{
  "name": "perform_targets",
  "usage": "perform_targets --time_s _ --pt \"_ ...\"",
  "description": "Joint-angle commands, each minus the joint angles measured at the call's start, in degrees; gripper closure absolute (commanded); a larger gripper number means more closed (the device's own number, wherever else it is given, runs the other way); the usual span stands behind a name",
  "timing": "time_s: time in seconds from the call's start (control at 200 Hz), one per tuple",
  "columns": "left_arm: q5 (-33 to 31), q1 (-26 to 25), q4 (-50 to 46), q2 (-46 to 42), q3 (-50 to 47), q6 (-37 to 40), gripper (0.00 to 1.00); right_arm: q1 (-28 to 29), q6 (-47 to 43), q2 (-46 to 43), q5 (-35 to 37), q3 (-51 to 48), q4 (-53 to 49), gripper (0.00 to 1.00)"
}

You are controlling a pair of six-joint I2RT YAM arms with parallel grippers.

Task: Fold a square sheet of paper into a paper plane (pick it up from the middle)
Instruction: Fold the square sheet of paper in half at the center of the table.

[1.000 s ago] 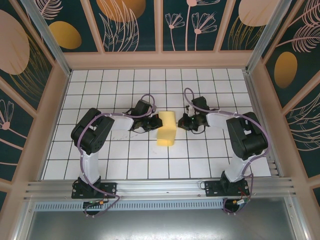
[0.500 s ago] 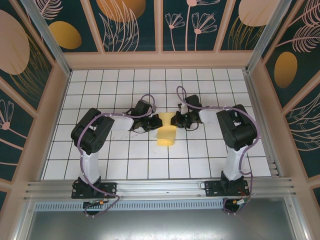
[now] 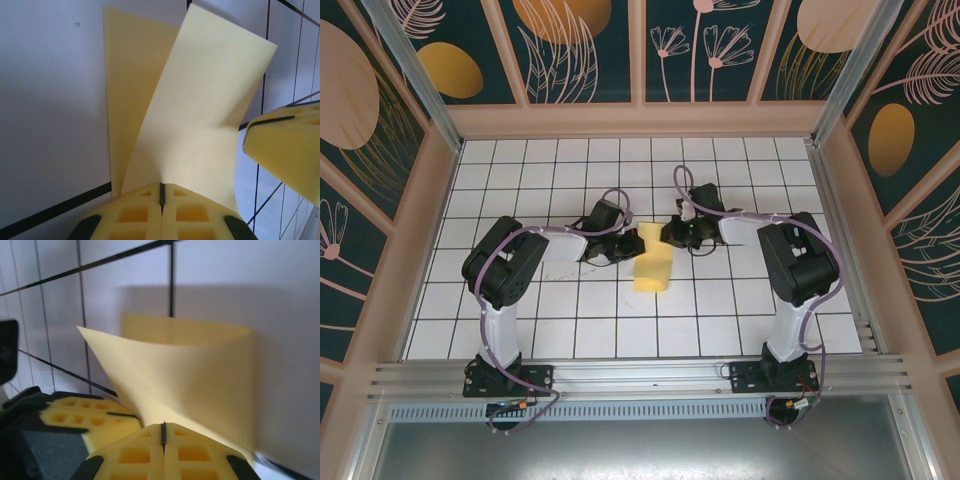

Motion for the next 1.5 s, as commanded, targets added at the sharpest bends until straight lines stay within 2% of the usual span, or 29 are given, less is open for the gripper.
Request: perform_targets --time_s 0.0,0.135,0.41,0.52,0.646,0.786,0.891,1.031,1.246,1.386,1.491 --pt "-11.5 0.2 -16.0 7.8 -4.5 1.4 1.0 -0.7 1.2 3.7 -0.4 2.3 1.3 1.0" --pt "-11.5 0.1 -16.2 7.8 -4.8 1.5 1.0 -3.7 3.5 6.1 -1.0 1.3 4.2 1.0" --pt "-11.5 0.2 -16.1 7.6 -5.2 1.6 1.0 -10.3 4.4 3.5 5.4 2.6 3.7 1.0" --pt "-11.5 0.1 -16.0 7.5 -5.0 1.7 1.0 -8.8 2.7 -0.4 6.0 2.8 1.2 1.0" --pt "-11.4 0.1 -15.8 7.8 -4.8 1.7 1.0 -4.1 1.5 -4.5 4.7 0.1 -2.0 1.0" --pt "-11.5 0.1 -15.5 8.1 -4.8 1.5 1.0 1.4 3.6 -6.9 1.4 -5.5 -2.5 1.0" --pt "-11.5 0.2 -15.4 8.5 -4.6 1.5 1.0 3.2 4.7 -7.5 -0.1 -8.1 -2.5 1.0" --pt "-11.3 0.2 -15.1 8.8 -4.6 1.3 1.0 3.5 4.9 -7.4 -1.9 -10.4 -2.2 1.0" --pt "-11.7 0.1 -15.1 9.2 -4.7 1.2 1.0 2.8 3.1 -5.9 -0.3 -13.5 -5.0 1.0" --pt "-11.9 0.1 -14.8 9.3 -5.2 0.8 1.0 -0.5 0.5 -9.9 0.7 -17.7 -7.1 1.0" --pt "-11.7 0.1 -14.7 9.3 -5.2 0.7 1.0 -2.0 -1.4 -13.8 -0.3 -16.8 -8.0 1.0"
